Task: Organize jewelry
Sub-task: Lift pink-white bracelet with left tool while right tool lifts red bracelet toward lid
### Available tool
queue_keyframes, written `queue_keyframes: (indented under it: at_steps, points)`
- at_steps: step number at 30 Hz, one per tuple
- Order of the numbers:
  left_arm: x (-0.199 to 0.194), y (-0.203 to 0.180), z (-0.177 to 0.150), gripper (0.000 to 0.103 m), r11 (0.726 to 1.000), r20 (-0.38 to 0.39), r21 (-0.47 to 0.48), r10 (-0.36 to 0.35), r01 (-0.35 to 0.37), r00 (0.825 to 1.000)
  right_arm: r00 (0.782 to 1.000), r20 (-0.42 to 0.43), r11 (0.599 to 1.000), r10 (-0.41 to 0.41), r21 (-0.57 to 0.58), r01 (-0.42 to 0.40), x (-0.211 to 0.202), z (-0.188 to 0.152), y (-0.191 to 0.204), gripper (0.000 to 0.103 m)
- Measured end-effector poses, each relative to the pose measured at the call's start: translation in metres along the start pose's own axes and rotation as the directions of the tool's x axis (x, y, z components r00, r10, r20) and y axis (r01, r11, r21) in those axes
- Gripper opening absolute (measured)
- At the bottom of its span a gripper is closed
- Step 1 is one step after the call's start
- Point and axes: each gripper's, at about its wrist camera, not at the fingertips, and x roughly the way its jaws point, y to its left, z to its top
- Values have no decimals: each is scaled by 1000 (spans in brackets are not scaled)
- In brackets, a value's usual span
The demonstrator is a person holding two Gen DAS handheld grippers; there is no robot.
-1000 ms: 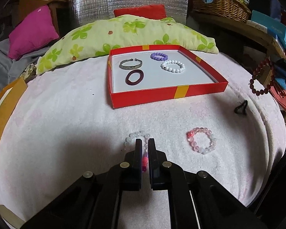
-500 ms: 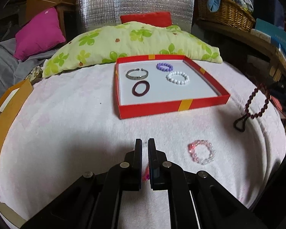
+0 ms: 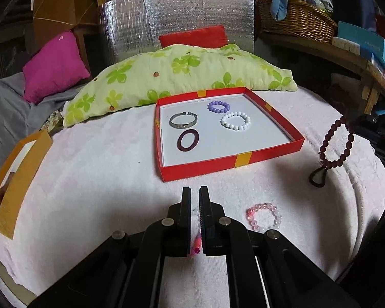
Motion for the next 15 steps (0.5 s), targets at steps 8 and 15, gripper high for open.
queue_keyframes:
  at_steps: [8,15]
  points:
    - [-3,-4,21,6,999,17,30,38,-38,999,1000,-25,1000,11,-14,-11,12,4,9,11]
    - [1,-1,52,6,997,55,46,66,-69,996,1000,-22,999,11,-42,-12,26,21,19,11]
